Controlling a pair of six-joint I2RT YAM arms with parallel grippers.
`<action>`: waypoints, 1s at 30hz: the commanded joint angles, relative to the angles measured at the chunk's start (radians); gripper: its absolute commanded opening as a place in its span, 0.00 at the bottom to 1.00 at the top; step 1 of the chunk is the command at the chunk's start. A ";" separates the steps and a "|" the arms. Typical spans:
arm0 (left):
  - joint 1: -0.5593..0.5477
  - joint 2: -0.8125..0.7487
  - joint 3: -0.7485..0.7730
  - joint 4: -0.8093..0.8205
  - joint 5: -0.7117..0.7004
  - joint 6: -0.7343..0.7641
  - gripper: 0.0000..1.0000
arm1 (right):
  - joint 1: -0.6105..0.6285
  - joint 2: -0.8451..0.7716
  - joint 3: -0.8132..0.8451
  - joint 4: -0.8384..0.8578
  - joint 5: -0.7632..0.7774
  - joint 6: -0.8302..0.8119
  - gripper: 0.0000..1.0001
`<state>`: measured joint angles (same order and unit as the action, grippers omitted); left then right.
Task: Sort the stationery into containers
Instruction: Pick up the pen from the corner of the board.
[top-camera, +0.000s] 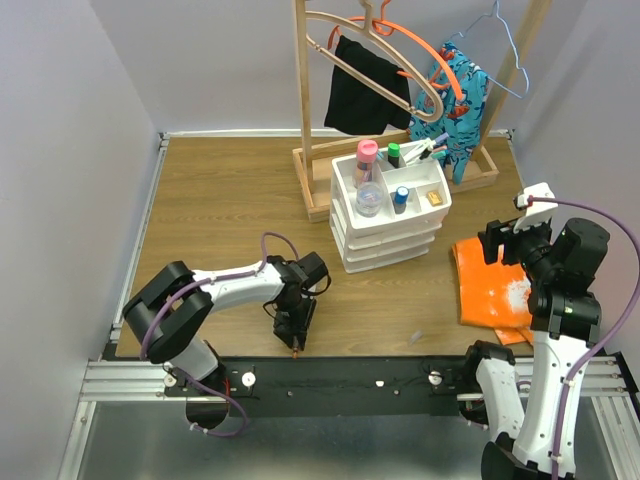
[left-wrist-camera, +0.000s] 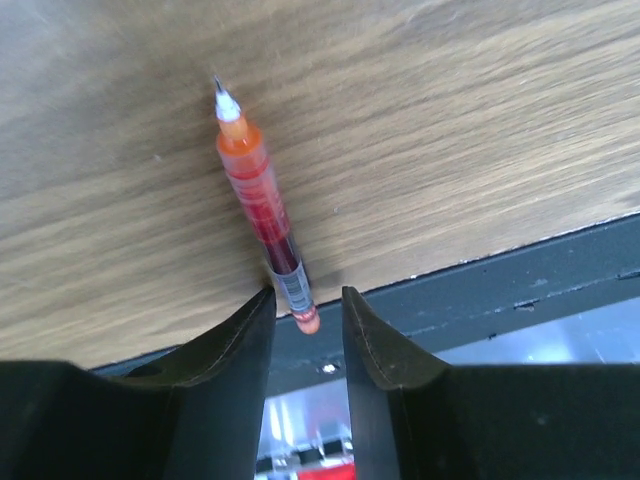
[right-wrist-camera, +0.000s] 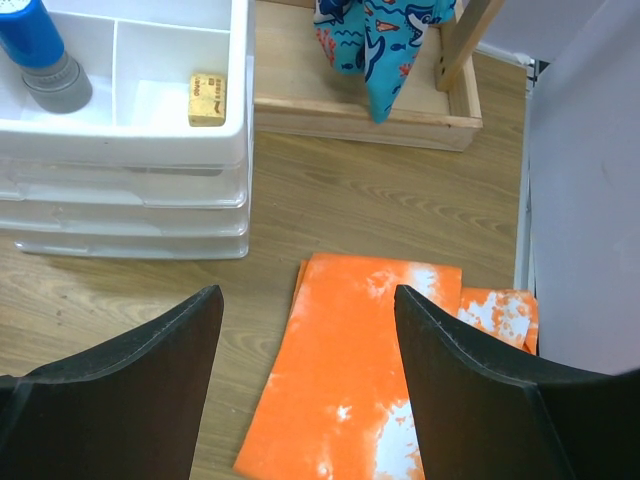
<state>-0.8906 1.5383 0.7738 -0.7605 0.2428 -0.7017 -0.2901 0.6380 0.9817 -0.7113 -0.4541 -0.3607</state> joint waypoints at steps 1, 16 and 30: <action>0.001 0.120 -0.087 0.023 -0.091 -0.013 0.42 | -0.007 -0.006 0.023 0.004 -0.017 -0.015 0.77; -0.002 0.092 -0.094 0.067 -0.071 0.013 0.31 | -0.007 0.002 -0.012 0.076 -0.046 0.051 0.77; -0.015 0.009 0.007 0.030 -0.145 0.093 0.42 | -0.007 -0.004 0.029 0.073 -0.028 0.065 0.77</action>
<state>-0.9192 1.5421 0.7471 -0.7986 0.3290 -0.6788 -0.2901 0.6403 0.9791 -0.6472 -0.4793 -0.3141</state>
